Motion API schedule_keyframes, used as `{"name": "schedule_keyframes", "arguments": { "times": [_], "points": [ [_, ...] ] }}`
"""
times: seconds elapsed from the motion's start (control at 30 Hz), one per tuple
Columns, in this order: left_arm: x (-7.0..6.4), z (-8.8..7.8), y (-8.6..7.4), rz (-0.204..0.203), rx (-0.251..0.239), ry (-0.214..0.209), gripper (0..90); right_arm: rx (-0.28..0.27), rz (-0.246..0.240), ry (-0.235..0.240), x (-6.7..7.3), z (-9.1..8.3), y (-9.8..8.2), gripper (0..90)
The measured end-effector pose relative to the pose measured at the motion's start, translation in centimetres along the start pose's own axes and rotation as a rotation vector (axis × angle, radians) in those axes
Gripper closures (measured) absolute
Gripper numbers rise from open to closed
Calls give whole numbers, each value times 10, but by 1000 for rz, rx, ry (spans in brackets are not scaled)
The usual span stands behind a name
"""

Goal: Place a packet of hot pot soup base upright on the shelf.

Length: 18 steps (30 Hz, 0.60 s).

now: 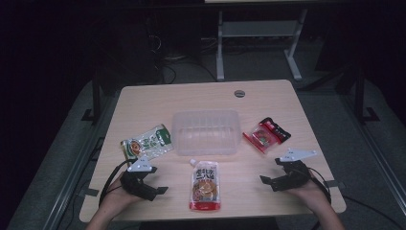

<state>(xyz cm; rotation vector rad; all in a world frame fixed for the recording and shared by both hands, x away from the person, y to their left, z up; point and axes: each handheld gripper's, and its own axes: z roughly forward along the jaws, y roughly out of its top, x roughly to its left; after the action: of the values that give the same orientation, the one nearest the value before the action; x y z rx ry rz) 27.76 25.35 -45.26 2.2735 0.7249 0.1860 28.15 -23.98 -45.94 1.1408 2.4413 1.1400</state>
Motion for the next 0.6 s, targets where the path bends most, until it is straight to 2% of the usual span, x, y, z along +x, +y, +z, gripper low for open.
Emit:
{"name": "schedule_keyframes", "arguments": {
  "times": [0.27, 0.37, 0.47, 0.5, 0.53, 0.6],
  "points": [
    [4, -3, -1, -23, -5, 15, 128, 11, 27, -5, -3, -1, -1, 76],
    [4, -4, -1, -18, -8, 15, 129, 14, 34, 0, -3, -1, 0, 83],
    [4, -3, -1, -15, -10, 12, 131, 14, 37, -6, -4, -4, 7, 130],
    [4, -3, 0, -12, -3, 11, 131, 14, 52, -6, -5, -5, 10, 140],
    [3, -2, 0, -22, -10, 8, 132, 6, 59, -21, -7, -7, 16, 190],
    [4, -3, 1, -12, 1, 9, 133, -1, 61, -32, -8, -8, 19, 222]
  ]
}}
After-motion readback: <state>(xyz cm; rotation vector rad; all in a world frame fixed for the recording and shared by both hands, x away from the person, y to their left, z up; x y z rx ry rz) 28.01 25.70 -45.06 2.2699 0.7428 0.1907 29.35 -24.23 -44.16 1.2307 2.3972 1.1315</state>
